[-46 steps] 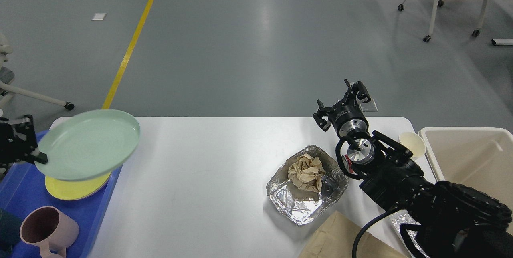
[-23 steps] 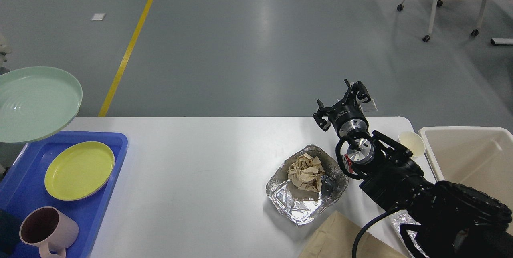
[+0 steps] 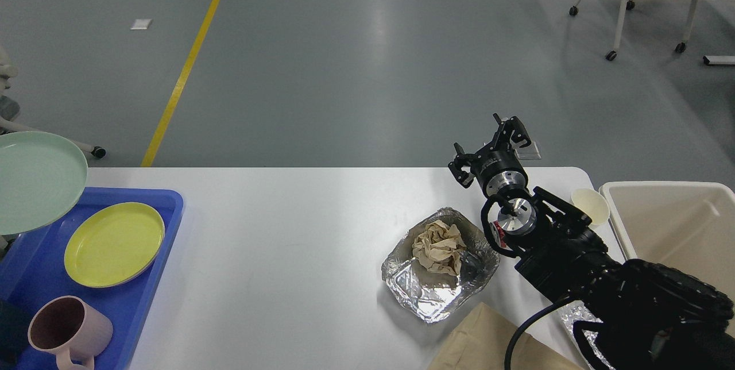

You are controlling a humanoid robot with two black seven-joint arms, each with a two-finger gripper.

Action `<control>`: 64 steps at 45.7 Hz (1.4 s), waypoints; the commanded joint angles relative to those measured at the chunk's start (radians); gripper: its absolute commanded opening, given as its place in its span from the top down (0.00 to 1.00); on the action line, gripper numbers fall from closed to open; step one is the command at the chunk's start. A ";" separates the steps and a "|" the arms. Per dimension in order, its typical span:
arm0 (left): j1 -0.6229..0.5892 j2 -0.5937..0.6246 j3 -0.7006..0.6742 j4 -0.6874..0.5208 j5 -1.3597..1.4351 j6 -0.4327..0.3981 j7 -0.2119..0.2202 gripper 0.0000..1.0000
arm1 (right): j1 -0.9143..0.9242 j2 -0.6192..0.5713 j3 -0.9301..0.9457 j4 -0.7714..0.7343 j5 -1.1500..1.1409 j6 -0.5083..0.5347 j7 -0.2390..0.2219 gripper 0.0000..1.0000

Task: Tidy desktop
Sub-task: 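Carry the green plate over the yellow plate on the tray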

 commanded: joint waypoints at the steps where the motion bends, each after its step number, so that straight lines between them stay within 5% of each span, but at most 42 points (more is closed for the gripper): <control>1: 0.151 -0.001 -0.166 0.074 -0.002 0.001 0.003 0.99 | 0.000 0.001 0.000 0.000 0.000 0.000 0.000 0.00; 12: 0.408 -0.006 -0.476 0.157 0.003 0.000 0.012 0.98 | 0.000 0.001 0.000 0.000 0.000 0.000 0.000 0.00; 22: 0.520 -0.018 -0.643 0.226 0.009 -0.010 0.017 0.98 | 0.000 0.001 0.000 0.000 0.000 0.000 0.000 0.00; 47: 0.567 -0.094 -0.846 0.277 0.014 -0.014 0.055 0.97 | 0.000 -0.001 0.000 0.000 0.000 0.000 0.000 0.00; 64: 0.593 -0.226 -0.856 0.401 0.014 -0.014 0.078 0.97 | 0.000 -0.001 0.000 0.000 0.000 0.000 0.000 0.00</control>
